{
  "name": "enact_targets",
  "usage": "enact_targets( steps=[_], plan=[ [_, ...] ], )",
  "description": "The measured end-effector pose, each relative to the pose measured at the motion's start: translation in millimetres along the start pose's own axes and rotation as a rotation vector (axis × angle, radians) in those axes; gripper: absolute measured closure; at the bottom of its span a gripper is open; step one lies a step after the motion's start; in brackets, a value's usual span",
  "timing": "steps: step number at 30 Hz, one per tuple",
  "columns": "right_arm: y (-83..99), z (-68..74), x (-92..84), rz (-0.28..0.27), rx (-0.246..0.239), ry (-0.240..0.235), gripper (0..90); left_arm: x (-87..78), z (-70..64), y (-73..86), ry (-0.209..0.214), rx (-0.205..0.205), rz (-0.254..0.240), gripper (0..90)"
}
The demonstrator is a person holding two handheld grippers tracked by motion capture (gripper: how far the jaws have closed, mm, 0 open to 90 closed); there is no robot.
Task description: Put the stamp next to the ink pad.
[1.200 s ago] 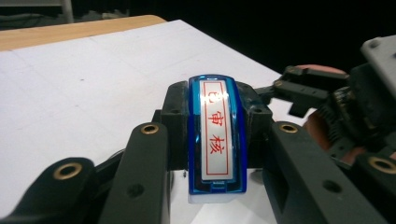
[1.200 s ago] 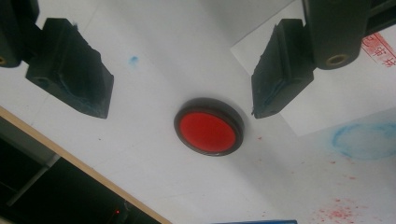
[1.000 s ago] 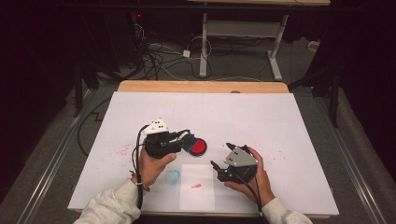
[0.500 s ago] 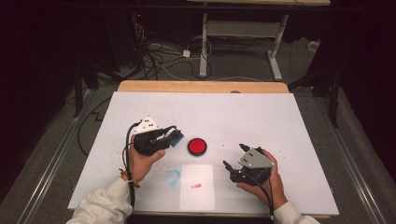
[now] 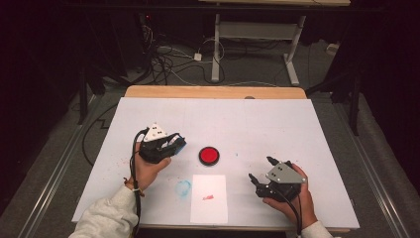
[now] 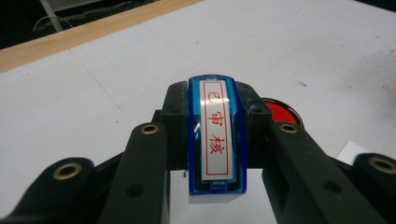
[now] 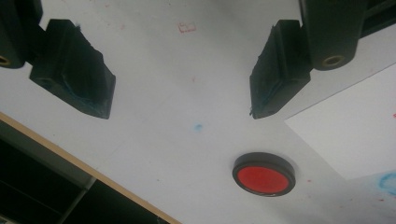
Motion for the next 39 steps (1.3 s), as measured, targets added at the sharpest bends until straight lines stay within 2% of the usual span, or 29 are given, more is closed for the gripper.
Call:
enact_targets(
  steps=[4, 12, 14, 19, 23, 27, 32, 35, 38, 39],
  plan=[
    [3.9, -0.6, -2.0, 0.007, 0.0, 0.001, 23.0, 4.3, 1.3, 2.8, 0.005, -0.012, 0.017, 68.0],
    [8.9, 0.3, -3.3, 0.018, -0.006, -0.001, 23.3, 24.0, -5.5, 7.1, -0.003, 0.017, 0.071, 68.0],
    [8.9, 0.7, -2.8, 0.018, -0.01, -0.002, 23.4, 29.9, -6.2, 8.2, 0.007, 0.008, 0.077, 67.9],
    [9.4, 2.4, -1.1, 0.023, -0.008, -0.008, 23.5, 42.2, -10.0, 9.8, -0.006, 0.035, 0.102, 67.9],
    [10.8, 3.7, 0.9, 0.03, -0.018, -0.015, 23.6, 51.0, -11.1, 11.2, -0.011, 0.035, 0.115, 67.8],
    [10.5, 4.7, 1.5, 0.032, -0.022, -0.017, 23.7, 55.9, -12.6, 13.4, -0.013, 0.043, 0.13, 67.6],
    [11.4, 5.4, 2.6, 0.037, -0.024, -0.02, 23.9, 58.5, -13.2, 14.3, -0.005, 0.034, 0.133, 67.0],
    [11.3, 5.8, 2.8, 0.038, -0.024, -0.022, 23.9, 59.8, -12.7, 15.2, -0.013, 0.028, 0.138, 61.0],
    [11.1, 6.0, 2.7, 0.037, -0.027, -0.022, 24.1, 57.3, -10.9, 13.0, -0.022, 0.024, 0.12, 57.0],
    [11.0, 5.9, 2.6, 0.038, -0.027, -0.022, 24.5, 56.0, -11.1, 12.2, -0.011, 0.029, 0.113, 54.6]
  ],
)
Point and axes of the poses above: each handheld gripper's, and its own axes: x roughly forward along the jaws, y roughly out of its underside, z roughly to its left, the point moved 6 cm from there along x, roughly forward along the jaws, and after that the axes turned 2 degrees about z, right-handed, at the moved point
